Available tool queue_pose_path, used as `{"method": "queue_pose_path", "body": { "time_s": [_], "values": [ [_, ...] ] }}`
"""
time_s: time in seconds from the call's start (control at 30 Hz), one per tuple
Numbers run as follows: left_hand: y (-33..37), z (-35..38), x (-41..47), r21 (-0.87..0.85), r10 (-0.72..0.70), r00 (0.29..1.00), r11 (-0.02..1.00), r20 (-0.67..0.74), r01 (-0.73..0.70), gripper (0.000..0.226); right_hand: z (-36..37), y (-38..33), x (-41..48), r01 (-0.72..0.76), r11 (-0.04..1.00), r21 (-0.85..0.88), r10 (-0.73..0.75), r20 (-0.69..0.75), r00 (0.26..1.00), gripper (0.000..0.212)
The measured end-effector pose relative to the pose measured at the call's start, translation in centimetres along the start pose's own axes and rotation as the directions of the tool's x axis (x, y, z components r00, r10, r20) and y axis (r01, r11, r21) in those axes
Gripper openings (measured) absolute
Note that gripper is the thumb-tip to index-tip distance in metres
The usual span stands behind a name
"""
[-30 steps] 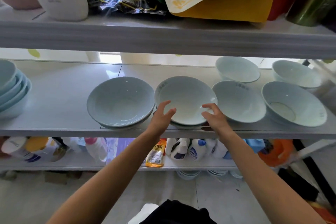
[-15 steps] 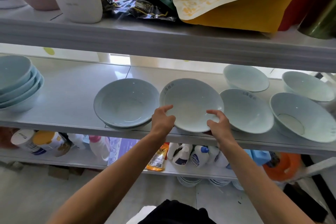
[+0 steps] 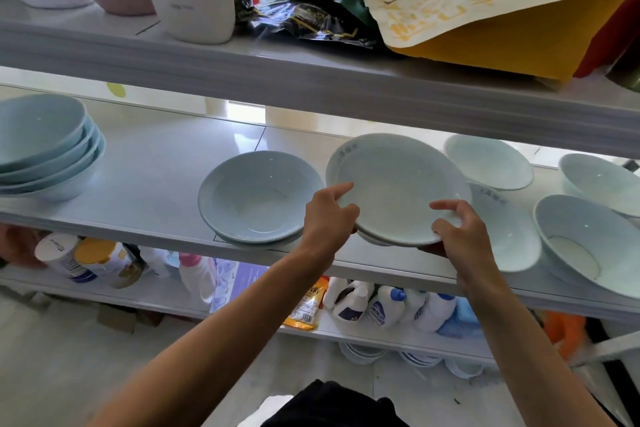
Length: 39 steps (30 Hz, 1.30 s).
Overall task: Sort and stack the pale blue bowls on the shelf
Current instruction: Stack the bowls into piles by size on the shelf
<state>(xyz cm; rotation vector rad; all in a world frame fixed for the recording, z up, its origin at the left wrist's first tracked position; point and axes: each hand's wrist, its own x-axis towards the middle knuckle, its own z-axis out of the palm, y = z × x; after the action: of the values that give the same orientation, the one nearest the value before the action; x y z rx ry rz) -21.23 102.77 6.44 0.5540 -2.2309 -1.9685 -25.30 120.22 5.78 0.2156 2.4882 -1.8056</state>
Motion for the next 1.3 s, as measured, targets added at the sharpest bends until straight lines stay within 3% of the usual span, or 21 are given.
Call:
{"method": "queue_pose_path", "body": {
  "time_s": [0.23,0.4,0.67,0.83,0.97,1.1,1.2,1.3],
  "values": [
    [2.1,-4.2,0.3,0.002,0.121,0.985,0.993,-0.125,-0.122,0.046,3.0,-4.2,-0.7,0.193,0.981,-0.035,-0.191,0.05,0.98,0.03],
    [2.0,-8.4,0.2,0.038,0.129,0.965,0.992,-0.228,-0.123,0.043,7.1,-5.7,-1.2,0.277,0.959,-0.059,-0.267,0.134,0.954,0.033],
    [-0.8,-13.1,0.4,0.037,0.06,0.938,0.998,-0.341,-0.05,0.045,12.9,-5.4,-1.8,0.306,0.944,-0.124,-0.258,0.301,0.918,0.04],
    [-2.9,-14.3,1.0,0.084,-0.01,0.944,0.996,-0.331,0.041,0.048,14.9,-4.2,-1.7,0.335,0.923,-0.189,-0.244,0.388,0.889,0.052],
    [-4.0,-14.6,1.2,0.122,-0.014,0.941,0.991,-0.338,0.058,0.056,16.2,-3.4,-1.7,0.36,0.905,-0.226,-0.25,0.401,0.881,0.061],
    [-4.3,-15.3,1.8,0.274,0.036,0.954,0.961,-0.297,0.049,0.072,16.4,-3.2,-1.3,0.393,0.851,-0.347,-0.259,0.374,0.891,0.07],
    [-4.1,-16.3,2.2,0.519,0.036,0.954,0.845,-0.297,0.13,0.085,16.2,-3.1,-1.1,0.43,0.782,-0.451,-0.334,0.279,0.9,0.072],
    [-3.8,-17.6,2.7,0.838,0.168,0.936,0.513,-0.31,0.185,0.062,16.1,-3.1,-0.6,0.447,0.734,-0.511,-0.364,0.26,0.895,0.064]
  ]
}}
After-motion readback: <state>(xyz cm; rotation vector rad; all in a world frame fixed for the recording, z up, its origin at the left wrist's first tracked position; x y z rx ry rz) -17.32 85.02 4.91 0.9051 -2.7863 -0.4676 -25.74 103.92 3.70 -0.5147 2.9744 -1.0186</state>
